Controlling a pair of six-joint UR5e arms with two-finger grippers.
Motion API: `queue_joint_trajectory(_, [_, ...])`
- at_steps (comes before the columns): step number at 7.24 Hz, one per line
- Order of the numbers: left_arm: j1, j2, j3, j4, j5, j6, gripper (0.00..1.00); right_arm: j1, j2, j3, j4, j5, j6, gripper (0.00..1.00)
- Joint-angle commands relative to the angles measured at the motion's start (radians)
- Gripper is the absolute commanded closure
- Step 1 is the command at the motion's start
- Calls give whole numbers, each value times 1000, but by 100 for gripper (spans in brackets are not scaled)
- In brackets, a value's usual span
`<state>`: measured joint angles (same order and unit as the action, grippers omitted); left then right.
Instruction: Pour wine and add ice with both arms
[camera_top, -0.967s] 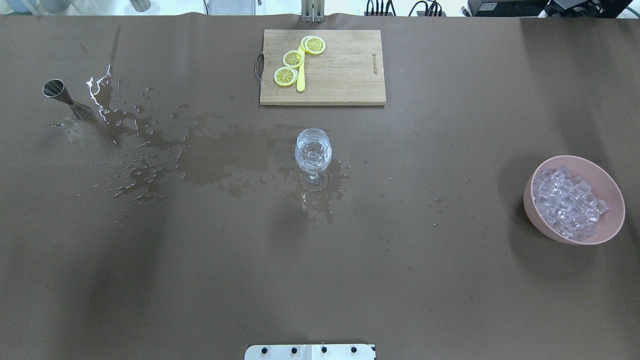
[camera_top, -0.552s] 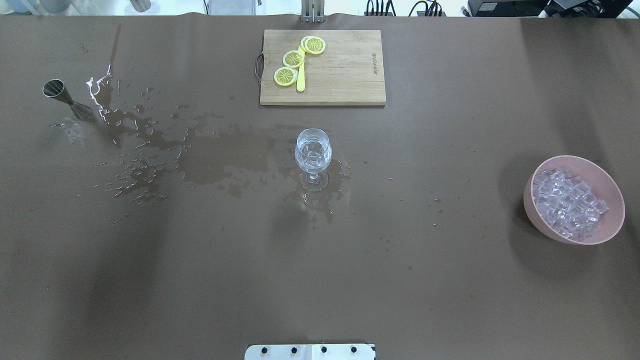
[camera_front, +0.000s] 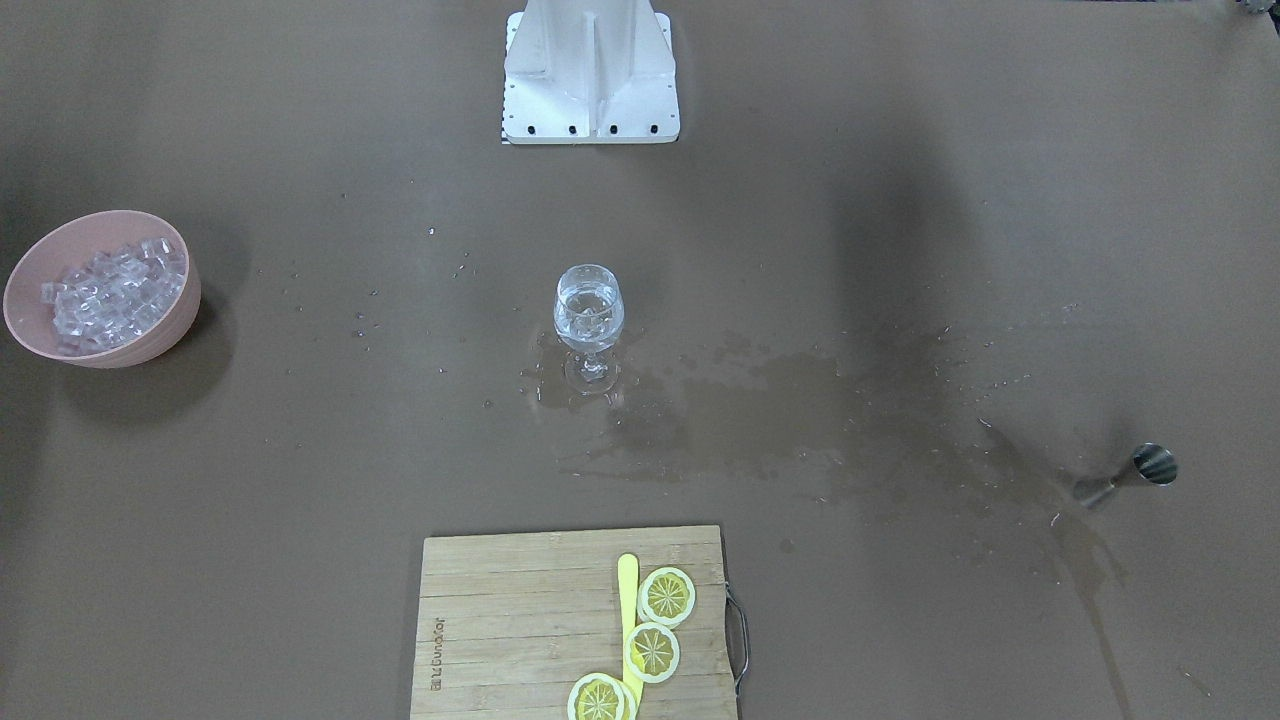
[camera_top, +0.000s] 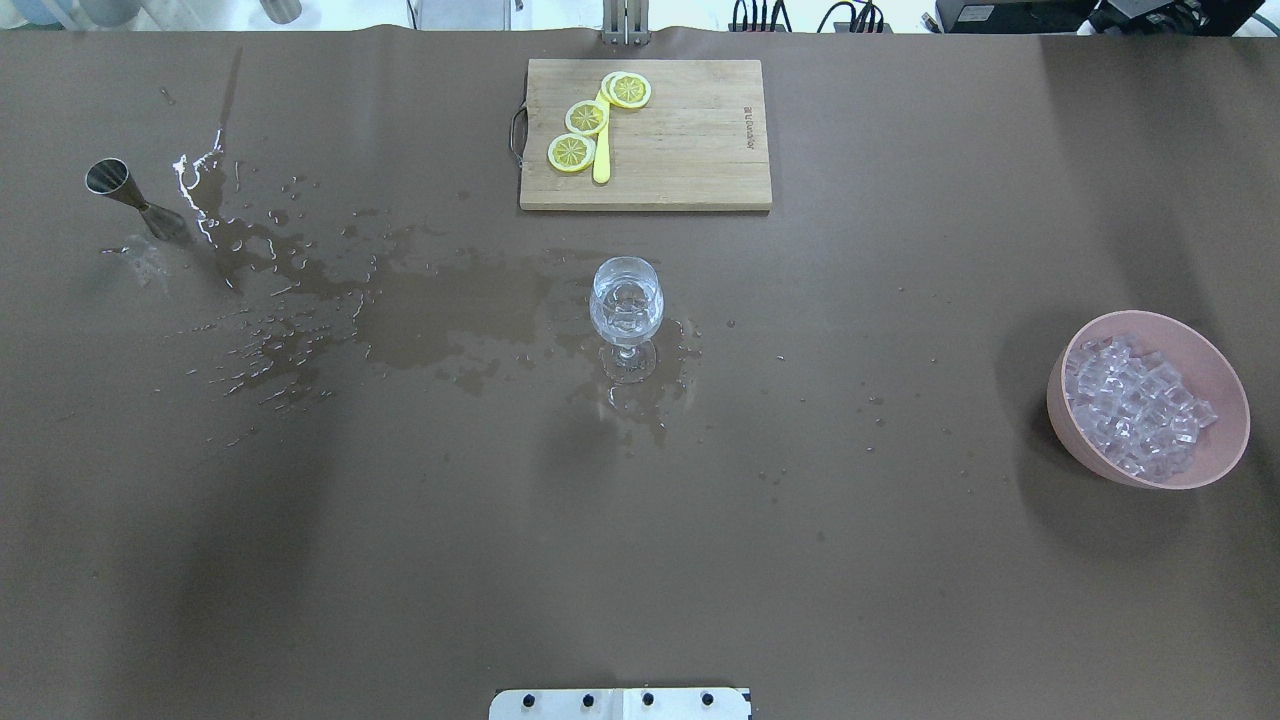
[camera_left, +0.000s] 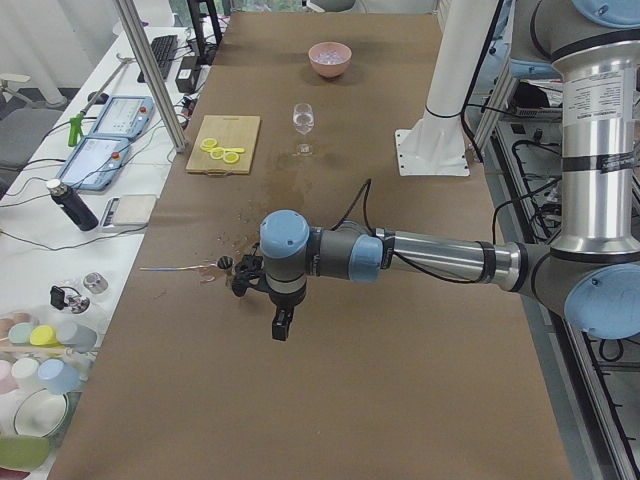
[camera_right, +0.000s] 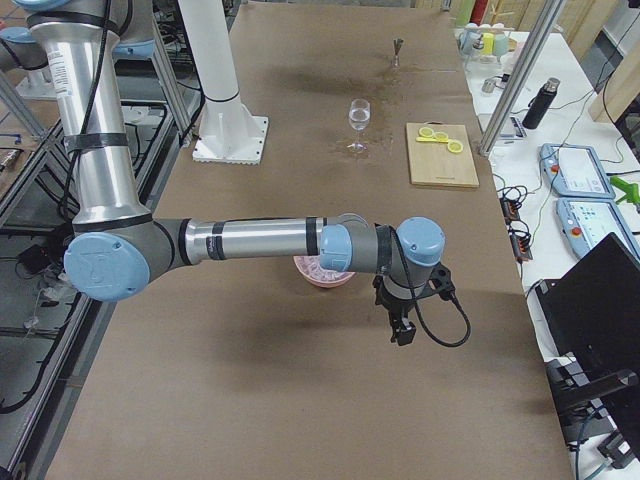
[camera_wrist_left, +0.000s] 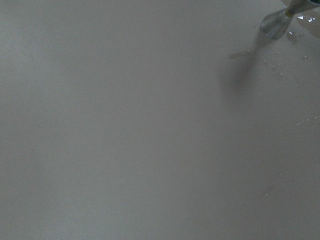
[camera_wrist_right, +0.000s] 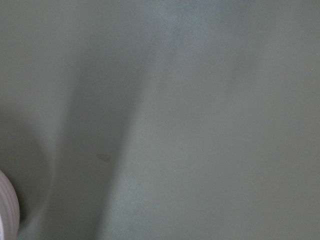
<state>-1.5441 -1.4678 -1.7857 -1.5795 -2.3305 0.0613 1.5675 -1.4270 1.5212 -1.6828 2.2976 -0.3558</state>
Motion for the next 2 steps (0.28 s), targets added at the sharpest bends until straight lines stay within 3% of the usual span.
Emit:
queue_joint_trajectory(1, [-2,0,-14,-1,-1,-1,2,0,0,3,0,0,1,0])
queue_joint_trajectory(2, [-1,0,-24,1,-1,-1,2,0,0,4,0,2,1,0])
